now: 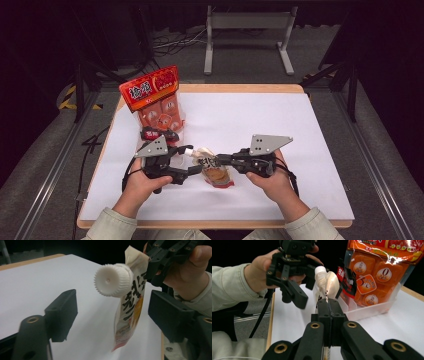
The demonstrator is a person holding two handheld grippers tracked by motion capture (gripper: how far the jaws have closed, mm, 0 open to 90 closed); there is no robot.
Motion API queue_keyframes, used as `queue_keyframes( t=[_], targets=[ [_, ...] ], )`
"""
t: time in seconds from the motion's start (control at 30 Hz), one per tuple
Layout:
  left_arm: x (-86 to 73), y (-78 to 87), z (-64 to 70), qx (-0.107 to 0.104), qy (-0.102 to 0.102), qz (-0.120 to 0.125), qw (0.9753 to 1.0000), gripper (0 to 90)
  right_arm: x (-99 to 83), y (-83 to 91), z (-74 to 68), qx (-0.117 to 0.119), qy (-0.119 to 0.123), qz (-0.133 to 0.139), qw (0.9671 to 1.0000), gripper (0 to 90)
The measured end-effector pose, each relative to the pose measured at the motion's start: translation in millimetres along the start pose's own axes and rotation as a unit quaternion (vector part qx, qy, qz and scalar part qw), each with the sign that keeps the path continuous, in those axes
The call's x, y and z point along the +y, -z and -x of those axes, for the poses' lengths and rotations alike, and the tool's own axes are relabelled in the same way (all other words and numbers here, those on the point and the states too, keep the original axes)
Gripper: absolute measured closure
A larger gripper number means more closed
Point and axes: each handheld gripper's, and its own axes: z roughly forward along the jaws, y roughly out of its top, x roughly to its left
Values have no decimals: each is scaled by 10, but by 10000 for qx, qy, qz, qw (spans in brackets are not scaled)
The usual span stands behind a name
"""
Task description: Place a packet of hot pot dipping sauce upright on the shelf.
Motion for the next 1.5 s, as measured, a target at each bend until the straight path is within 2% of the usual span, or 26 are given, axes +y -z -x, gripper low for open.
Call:
queue_keyframes(
  t=[0.07,0.1,0.23,0.27,0.33,0.4,0.43,0.57,0.67,0.87,1.0,1.07,1.17,1.2,1.27,1.43,1.5],
  targets=[
    [-13,-25,8,-20,-8,20,10000,323,6,-8,-21,9,36,30,10000,900],
    [-35,-70,23,-56,-81,-63,9999,323,6,-8,-21,9,36,30,10000,900],
    [-61,-152,53,-146,-79,-63,9998,448,7,-18,-37,24,50,57,10000,900],
    [-61,-161,57,-161,-103,-57,9998,448,6,-19,-37,38,37,76,10000,900],
    [-58,-166,59,-236,-191,-42,9995,530,7,-18,-43,30,48,97,9999,900],
    [-51,-145,73,-251,-326,-57,9991,662,8,-15,-44,14,57,95,9999,900],
    [-48,-139,74,-275,-326,-60,9991,697,6,-11,-42,-7,57,109,9999,900],
    [-30,-105,77,-399,-340,-55,9986,807,6,4,-34,-4,18,168,9999,900],
    [-8,-83,76,-429,-402,-80,9982,850,7,4,-34,-9,22,194,9998,900],
    [65,-34,79,-454,-480,-378,9971,873,3,-12,-27,35,-8,141,9999,869],
    [143,29,70,-339,-604,-501,9963,878,13,25,-13,5,-116,226,9997,811],
    [187,76,62,-281,-603,-530,9964,879,21,54,-3,-5,-175,246,9995,785],
    [235,127,48,-220,-669,-649,9954,879,22,90,7,-35,-259,274,9993,768],
    [264,164,44,-111,-735,-763,9943,879,16,118,17,-74,-313,277,9991,745],
    [292,214,34,-50,-773,-856,9933,878,5,149,33,-74,-424,287,9987,733],
    [339,309,9,-16,-765,-819,9937,877,-30,236,78,-234,-550,185,9980,719],
    [375,389,-3,-15,-795,-725,9942,876,-43,293,107,-320,-625,161,9974,715]
  ],
)
